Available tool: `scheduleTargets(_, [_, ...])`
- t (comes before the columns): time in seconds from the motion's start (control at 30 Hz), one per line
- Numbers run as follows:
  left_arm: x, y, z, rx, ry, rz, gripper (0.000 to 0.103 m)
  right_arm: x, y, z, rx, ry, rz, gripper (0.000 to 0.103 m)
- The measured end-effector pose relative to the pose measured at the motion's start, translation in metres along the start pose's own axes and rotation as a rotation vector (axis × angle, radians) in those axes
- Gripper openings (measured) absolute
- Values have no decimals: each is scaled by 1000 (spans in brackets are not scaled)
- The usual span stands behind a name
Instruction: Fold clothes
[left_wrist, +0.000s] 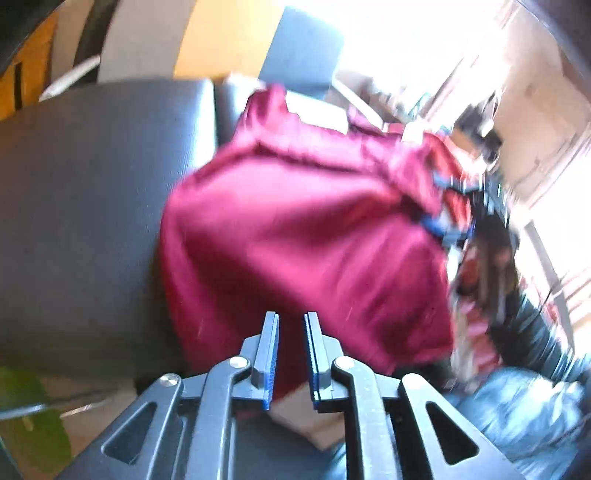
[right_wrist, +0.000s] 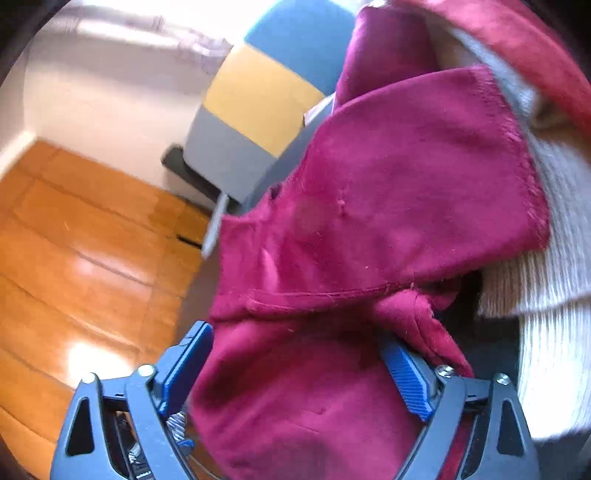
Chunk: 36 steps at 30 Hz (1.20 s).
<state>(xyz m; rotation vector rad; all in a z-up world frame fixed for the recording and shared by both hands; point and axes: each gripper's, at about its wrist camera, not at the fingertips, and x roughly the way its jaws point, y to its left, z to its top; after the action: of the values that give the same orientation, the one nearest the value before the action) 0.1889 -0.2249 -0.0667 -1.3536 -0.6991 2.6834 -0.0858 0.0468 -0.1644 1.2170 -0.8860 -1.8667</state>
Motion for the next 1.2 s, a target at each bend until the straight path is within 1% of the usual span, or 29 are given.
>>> scheduleTargets(0.1, [22,-10,19,-10,-9,-35,13,-5,-2,3,44,-33,42,98])
scheduleTargets(0.17, [38,-16,25,-13,-4,-53,13,-8,-3,5,74,-55,70,102])
scheduleTargets(0.2, [46,-19,28,-15,-2,-62,13,-8,-6,8,103,-59,78,103])
scheduleTargets(0.27, [59,-26,30,-3,27,-73,13,-9,-10,14,162,-71,97,103])
scheduleTargets(0.3, [66,-33,29,17,44,-67,14,-9,-11,18,188,-80,109,103])
scheduleTargets(0.37, [68,-36,24,33,62,-77,14,-7,-3,23,196,-96,116,103])
scheduleTargets(0.43, [68,-35,18,30,71,-87,14,-7,7,31,187,-138,97,103])
scheduleTargets(0.47, [66,-31,16,20,67,-88,13,-4,9,35,208,-157,67,103])
scheduleTargets(0.57, [58,-19,13,-14,46,-94,14,9,10,37,335,-140,8,103])
scheduleTargets(0.7, [37,-2,6,-65,-18,-119,15,8,32,18,335,-111,16,103])
scheduleTargets(0.77, [36,4,3,-88,-25,-120,16,11,34,15,319,-109,4,103])
scheduleTargets(0.83, [39,9,1,-102,-19,-108,16,17,25,20,357,-117,-18,103])
scheduleTargets(0.9, [42,13,-1,-115,-10,-105,16,22,17,27,375,-145,-34,103])
scheduleTargets(0.97, [48,16,-6,-131,14,-113,17,22,16,37,386,-180,-27,103])
scheduleTargets(1.07, [59,20,-15,-159,65,-130,18,17,27,52,352,-238,-13,103])
scheduleTargets(1.1, [60,20,-16,-159,70,-135,18,18,39,56,314,-241,-6,103])
scheduleTargets(1.13, [61,19,-16,-158,74,-141,18,21,51,60,273,-243,1,103])
scheduleTargets(1.2, [61,19,-16,-153,73,-135,18,37,95,60,121,-190,57,103])
